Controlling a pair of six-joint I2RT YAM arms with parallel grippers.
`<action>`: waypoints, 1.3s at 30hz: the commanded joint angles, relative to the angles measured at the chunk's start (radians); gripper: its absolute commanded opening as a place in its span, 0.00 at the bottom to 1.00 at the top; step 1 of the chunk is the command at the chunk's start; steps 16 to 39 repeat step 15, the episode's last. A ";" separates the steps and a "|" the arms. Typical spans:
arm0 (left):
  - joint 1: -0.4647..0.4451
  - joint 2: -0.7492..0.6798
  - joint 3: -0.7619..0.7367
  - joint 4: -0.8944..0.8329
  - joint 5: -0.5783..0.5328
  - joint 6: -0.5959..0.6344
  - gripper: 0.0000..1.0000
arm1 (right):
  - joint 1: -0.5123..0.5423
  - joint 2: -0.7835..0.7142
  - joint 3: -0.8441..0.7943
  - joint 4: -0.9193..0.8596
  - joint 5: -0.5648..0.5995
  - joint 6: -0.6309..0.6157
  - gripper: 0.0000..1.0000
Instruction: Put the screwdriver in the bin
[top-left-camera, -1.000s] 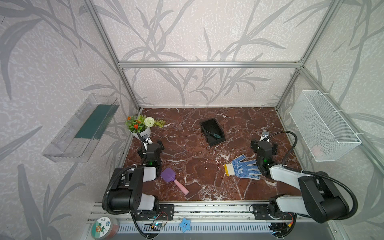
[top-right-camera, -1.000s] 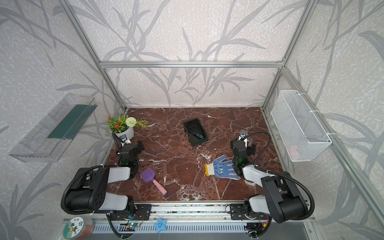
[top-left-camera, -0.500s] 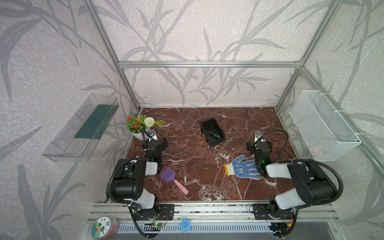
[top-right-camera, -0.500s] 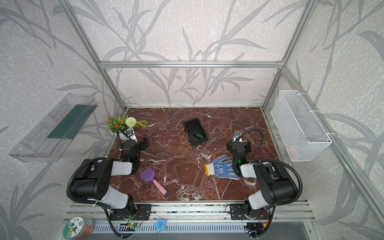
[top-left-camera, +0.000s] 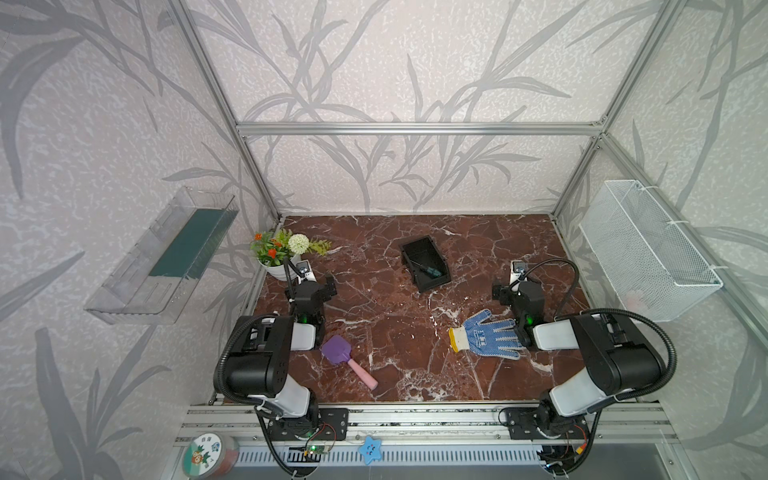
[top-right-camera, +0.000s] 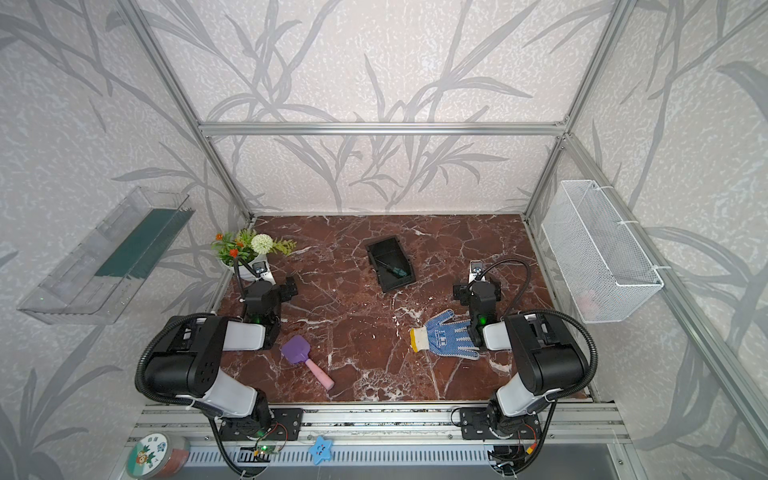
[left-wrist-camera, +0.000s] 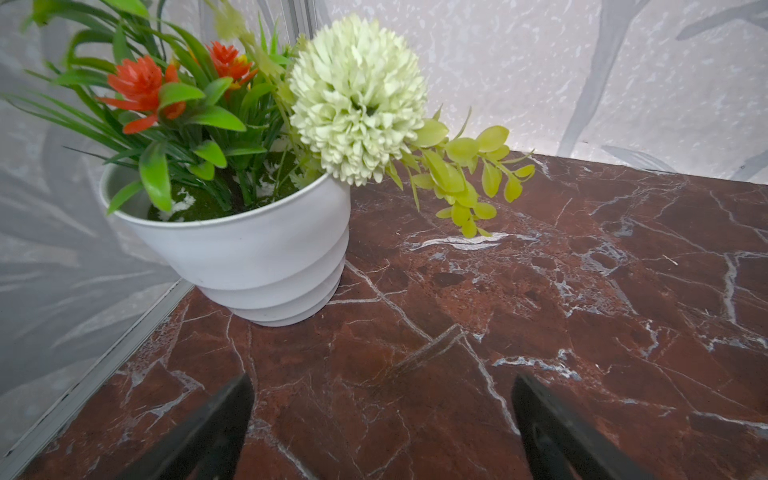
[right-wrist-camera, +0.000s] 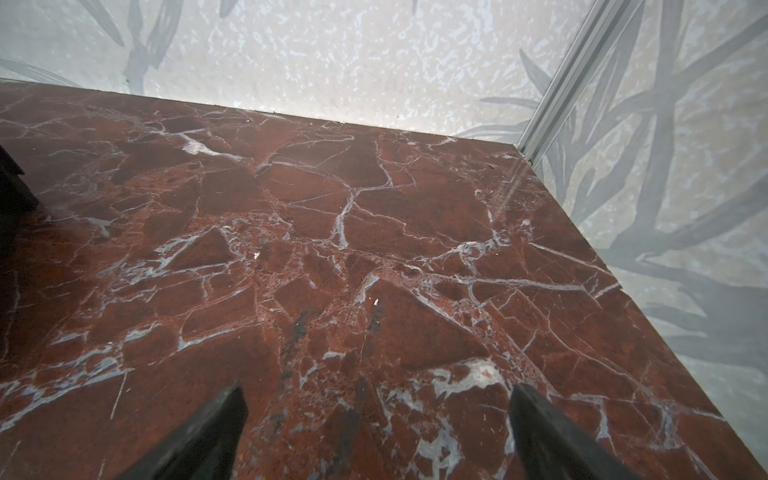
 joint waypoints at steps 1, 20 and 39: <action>0.001 0.010 -0.004 0.025 -0.010 0.015 0.99 | 0.001 0.004 0.000 0.033 -0.010 -0.005 0.99; 0.003 0.010 -0.004 0.024 -0.010 0.015 0.99 | -0.025 -0.001 -0.001 0.027 -0.080 0.003 0.99; 0.003 0.010 -0.004 0.024 -0.010 0.015 0.99 | -0.025 -0.001 -0.001 0.027 -0.080 0.003 0.99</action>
